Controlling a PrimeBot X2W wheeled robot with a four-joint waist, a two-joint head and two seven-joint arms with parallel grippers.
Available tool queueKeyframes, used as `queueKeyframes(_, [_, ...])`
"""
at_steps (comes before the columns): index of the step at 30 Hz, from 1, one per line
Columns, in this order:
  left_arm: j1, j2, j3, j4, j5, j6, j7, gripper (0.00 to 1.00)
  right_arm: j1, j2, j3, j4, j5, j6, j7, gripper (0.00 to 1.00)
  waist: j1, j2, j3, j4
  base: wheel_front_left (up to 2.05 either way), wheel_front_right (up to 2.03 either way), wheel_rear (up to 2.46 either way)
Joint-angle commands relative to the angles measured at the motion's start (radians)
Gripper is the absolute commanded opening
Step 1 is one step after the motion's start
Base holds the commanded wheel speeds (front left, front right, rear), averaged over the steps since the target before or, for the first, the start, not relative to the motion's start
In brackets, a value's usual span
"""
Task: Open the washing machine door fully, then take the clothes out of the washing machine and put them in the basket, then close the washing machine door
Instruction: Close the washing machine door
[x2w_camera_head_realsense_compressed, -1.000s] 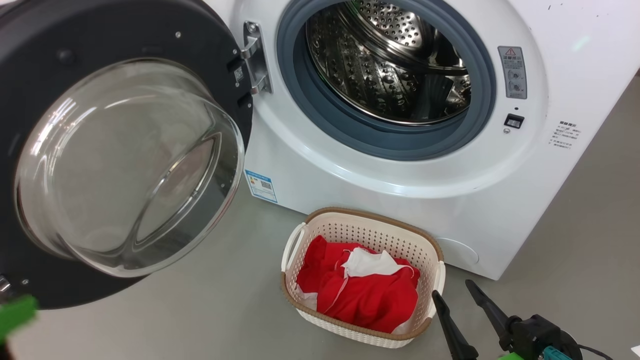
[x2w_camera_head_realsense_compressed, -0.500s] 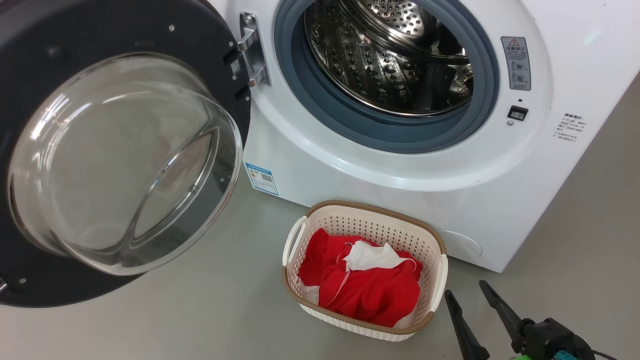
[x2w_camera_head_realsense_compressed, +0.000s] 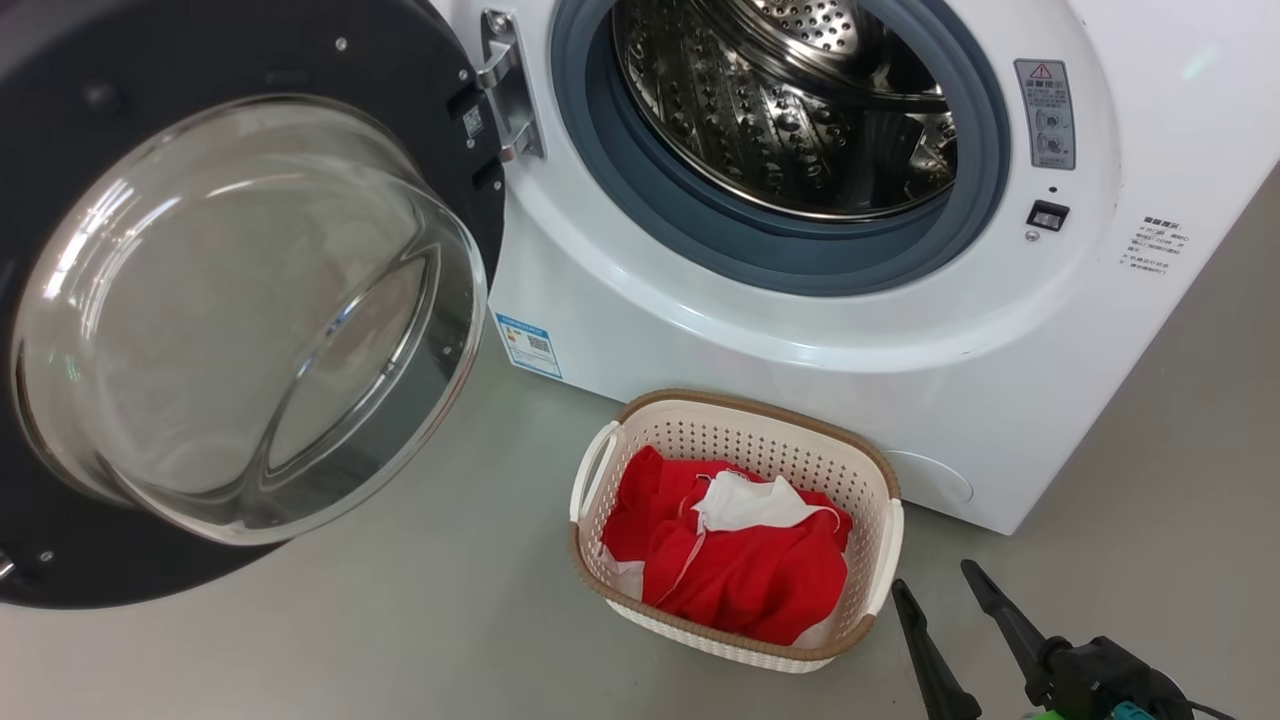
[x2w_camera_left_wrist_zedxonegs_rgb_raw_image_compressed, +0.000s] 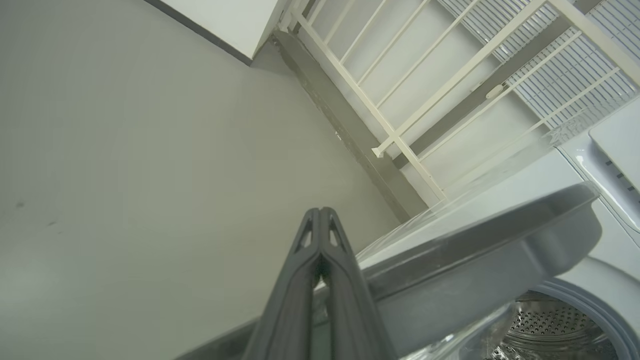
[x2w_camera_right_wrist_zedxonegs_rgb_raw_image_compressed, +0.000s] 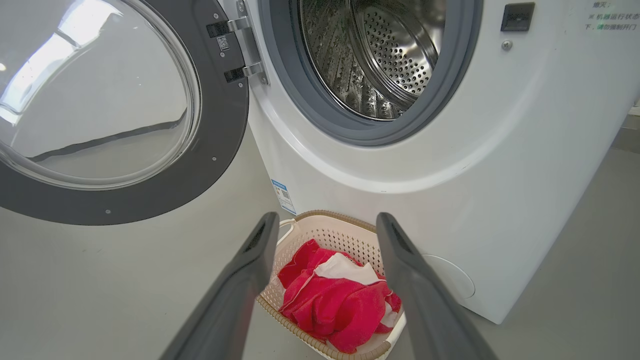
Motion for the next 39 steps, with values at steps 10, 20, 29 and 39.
queueKeyframes(10, [0.024, 0.075, -0.044, -0.055, -0.099, -0.006, 0.158, 0.0, -0.023, 0.0, 0.017, -0.03, -0.01, 0.007, -0.007, 1.0, 0.0, 0.0, -0.001, -0.015, 0.0, 0.0, 0.0])
queueKeyframes(20, [0.165, 0.093, -0.108, -0.255, -0.215, -0.006, 0.319, 0.0, -0.004, 0.0, 0.008, -0.035, 0.002, 0.007, -0.007, 1.0, 0.0, 0.0, -0.041, -0.026, 0.0, 0.0, 0.0])
queueKeyframes(29, [0.324, 0.103, -0.104, -0.507, -0.347, -0.006, 0.387, 0.0, 0.014, 0.0, 0.001, -0.045, 0.017, 0.007, -0.007, 1.0, 0.0, 0.0, -0.078, -0.054, 0.0, 0.0, 0.0])
queueKeyframes(39, [0.442, 0.081, -0.095, -0.752, -0.448, -0.006, 0.433, 0.0, 0.025, 0.0, 0.001, -0.049, 0.024, 0.007, -0.007, 1.0, 0.0, 0.0, -0.089, -0.098, 0.0, 0.0, 0.0])
